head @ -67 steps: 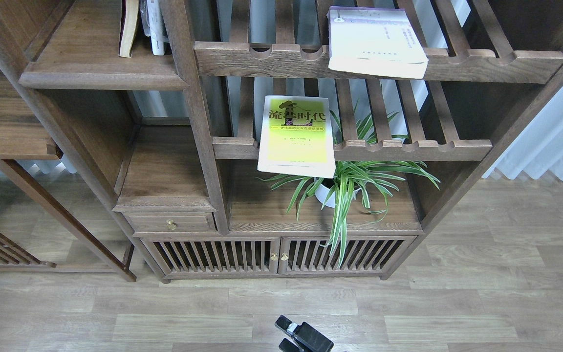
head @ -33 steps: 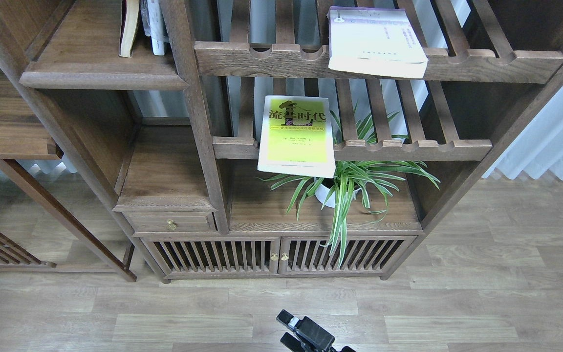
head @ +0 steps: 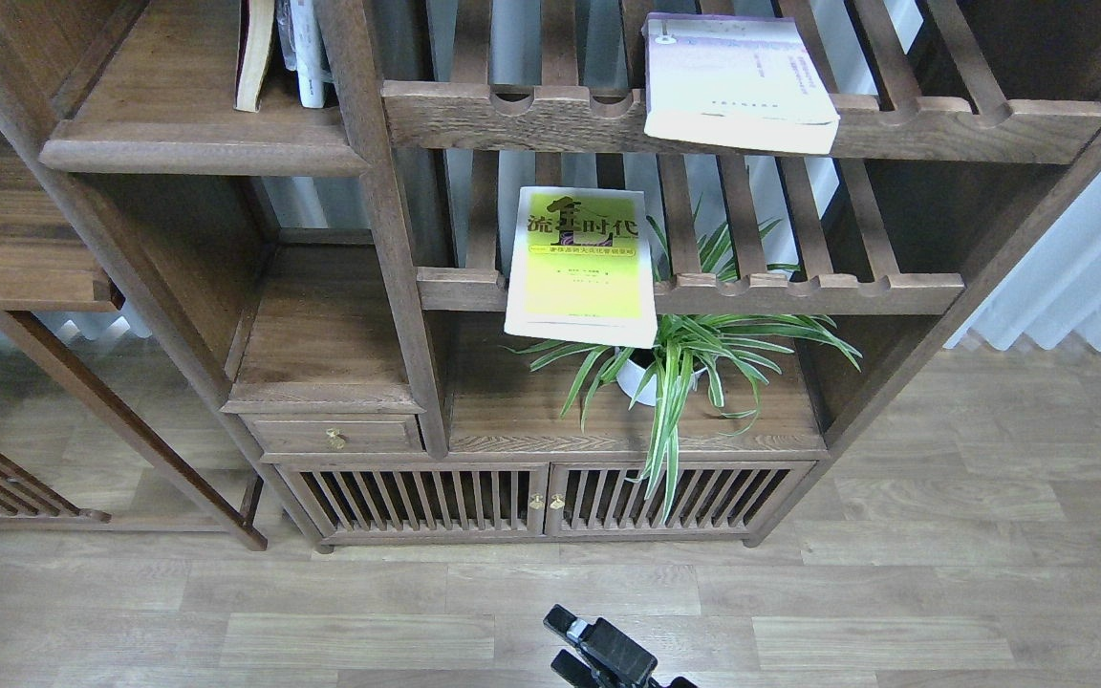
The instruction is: Organize books on shelf
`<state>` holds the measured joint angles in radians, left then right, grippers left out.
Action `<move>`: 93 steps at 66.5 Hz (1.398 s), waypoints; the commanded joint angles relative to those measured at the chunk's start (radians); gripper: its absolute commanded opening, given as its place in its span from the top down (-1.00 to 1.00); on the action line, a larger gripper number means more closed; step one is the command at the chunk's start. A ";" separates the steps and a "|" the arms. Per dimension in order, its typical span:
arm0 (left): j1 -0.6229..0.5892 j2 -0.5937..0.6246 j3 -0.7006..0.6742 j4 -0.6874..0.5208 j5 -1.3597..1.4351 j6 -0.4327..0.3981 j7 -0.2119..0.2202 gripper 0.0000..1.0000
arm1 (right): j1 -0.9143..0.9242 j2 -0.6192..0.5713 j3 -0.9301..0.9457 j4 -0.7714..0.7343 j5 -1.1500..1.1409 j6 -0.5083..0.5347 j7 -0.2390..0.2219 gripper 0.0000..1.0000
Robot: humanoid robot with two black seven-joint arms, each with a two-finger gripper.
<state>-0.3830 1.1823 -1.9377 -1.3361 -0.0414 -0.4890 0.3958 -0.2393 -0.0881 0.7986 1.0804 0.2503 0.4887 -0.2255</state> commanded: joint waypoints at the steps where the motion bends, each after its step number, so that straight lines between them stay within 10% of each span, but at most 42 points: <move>1: -0.039 -0.003 0.052 0.006 0.001 0.000 0.000 0.90 | -0.003 -0.001 0.001 0.000 0.001 0.000 0.000 -0.97; 93: -0.568 -0.190 0.623 0.158 0.155 0.000 0.000 0.89 | -0.031 0.001 -0.001 0.013 0.001 0.000 0.000 -0.97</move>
<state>-0.8799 1.0254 -1.3701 -1.1857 0.0761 -0.4887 0.3956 -0.2670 -0.0871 0.7977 1.0929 0.2505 0.4887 -0.2255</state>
